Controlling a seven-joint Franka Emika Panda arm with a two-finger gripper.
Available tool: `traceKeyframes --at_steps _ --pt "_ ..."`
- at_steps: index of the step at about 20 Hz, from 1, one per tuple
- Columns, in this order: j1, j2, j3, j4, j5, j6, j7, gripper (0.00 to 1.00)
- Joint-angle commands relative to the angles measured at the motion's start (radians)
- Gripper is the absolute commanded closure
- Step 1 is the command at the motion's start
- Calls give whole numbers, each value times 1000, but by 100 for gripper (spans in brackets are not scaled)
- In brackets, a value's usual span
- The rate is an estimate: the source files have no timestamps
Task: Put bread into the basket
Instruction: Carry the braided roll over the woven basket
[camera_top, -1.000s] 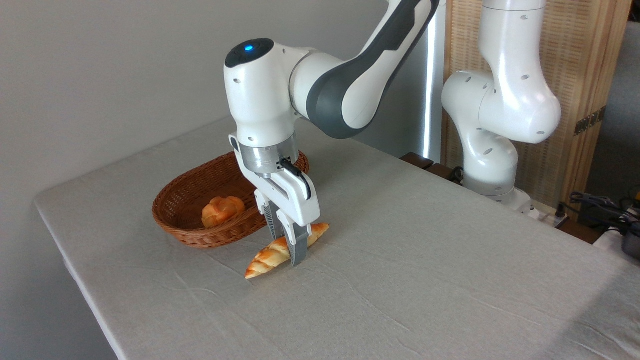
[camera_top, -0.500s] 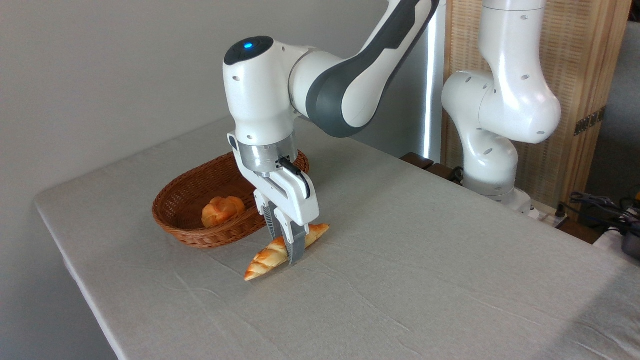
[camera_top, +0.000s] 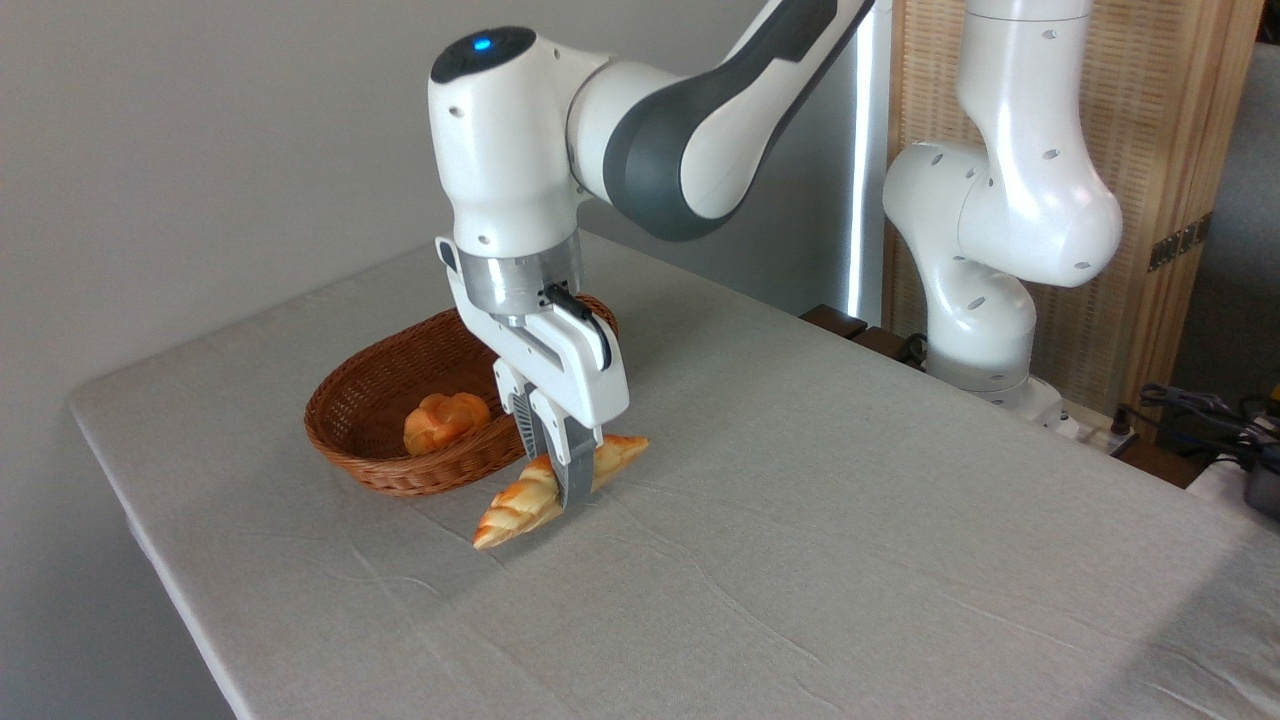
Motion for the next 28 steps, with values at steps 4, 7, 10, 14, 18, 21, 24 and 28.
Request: traceKeyframes --at_steps 4,7,10,14,18,21,24,28 --pt "4 -46 32 127 -14 -214 29 76" --pt "-1 -46 20 185 -88 -259 18 75" --pt "-16 -48 -23 225 -194 -270 -37 75" --pt "-18 -34 -136 233 -205 -268 -106 74" --pt "-18 7 -248 233 -206 -256 -126 73" --pt "-18 52 -317 233 -202 -216 -133 5" --pt "-18 96 -353 234 -192 -187 -136 0" --pt "-18 104 -348 233 -192 -187 -134 0"
